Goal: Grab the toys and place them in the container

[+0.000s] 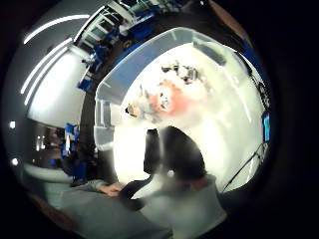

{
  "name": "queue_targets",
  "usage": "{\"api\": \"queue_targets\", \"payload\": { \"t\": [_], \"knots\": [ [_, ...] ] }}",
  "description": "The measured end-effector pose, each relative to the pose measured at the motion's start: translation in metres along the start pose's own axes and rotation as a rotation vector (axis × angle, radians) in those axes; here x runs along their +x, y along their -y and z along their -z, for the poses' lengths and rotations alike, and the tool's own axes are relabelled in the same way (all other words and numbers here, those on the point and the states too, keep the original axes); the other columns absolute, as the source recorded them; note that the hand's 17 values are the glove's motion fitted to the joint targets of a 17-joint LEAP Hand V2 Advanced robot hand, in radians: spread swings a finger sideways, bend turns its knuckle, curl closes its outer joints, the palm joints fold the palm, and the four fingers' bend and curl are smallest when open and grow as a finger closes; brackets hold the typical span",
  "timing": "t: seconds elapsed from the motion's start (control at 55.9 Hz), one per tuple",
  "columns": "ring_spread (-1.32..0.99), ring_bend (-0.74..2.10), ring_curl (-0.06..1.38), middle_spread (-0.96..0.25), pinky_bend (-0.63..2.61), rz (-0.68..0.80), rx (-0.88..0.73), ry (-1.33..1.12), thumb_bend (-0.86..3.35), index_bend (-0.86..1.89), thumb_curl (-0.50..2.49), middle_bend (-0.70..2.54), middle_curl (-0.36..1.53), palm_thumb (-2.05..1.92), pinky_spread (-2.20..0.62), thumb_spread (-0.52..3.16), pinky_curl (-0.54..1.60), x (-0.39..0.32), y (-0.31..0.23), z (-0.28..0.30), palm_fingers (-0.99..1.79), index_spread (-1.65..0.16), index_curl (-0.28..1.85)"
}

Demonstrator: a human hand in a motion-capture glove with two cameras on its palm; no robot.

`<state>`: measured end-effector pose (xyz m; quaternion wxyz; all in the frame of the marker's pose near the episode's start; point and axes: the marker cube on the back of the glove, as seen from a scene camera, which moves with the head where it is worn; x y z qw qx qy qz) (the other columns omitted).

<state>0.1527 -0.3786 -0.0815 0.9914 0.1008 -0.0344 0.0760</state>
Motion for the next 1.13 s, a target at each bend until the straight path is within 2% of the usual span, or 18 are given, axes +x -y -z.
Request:
{"api": "queue_targets", "payload": {
  "t": [0.107,0.215,0.376,0.501,0.662,0.859,1.127],
  "knots": [
    [-0.20,0.51,0.38,-0.23,1.06,-0.085,0.013,-0.039,-0.01,0.20,0.34,0.24,0.49,0.00,0.04,1.35,0.31,0.026,-0.035,0.007,-0.01,-0.38,0.37],
    [-0.19,0.49,0.37,-0.23,1.03,-0.084,-0.006,-0.033,-0.01,0.19,0.33,0.23,0.48,0.00,0.04,1.37,0.31,0.024,-0.074,0.011,0.00,-0.38,0.38],
    [-0.17,0.46,0.36,-0.21,1.00,0.001,-0.028,-0.026,-0.01,0.19,0.32,0.20,0.46,0.00,0.04,1.39,0.30,-0.018,-0.198,0.004,0.00,-0.38,0.40],
    [-0.16,0.45,0.35,-0.20,0.97,-0.004,-0.035,-0.038,-0.01,0.19,0.31,0.20,0.46,0.00,0.05,1.41,0.30,-0.034,-0.288,-0.012,0.01,-0.38,0.40],
    [-0.16,0.42,0.34,-0.20,0.94,-0.029,-0.049,0.051,0.00,0.20,0.30,0.20,0.45,0.02,0.05,1.43,0.29,-0.053,-0.367,-0.033,0.04,-0.39,0.42],
    [-0.16,0.40,0.33,-0.20,0.89,0.013,-0.057,0.042,0.00,0.20,0.30,0.19,0.44,0.03,0.05,1.46,0.29,-0.074,-0.400,-0.053,0.08,-0.39,0.43],
    [-0.17,0.39,0.33,-0.20,0.86,0.051,-0.144,0.064,0.00,0.19,0.30,0.19,0.43,0.05,0.05,1.48,0.29,-0.076,-0.397,-0.074,0.09,-0.39,0.45]
  ]
}}
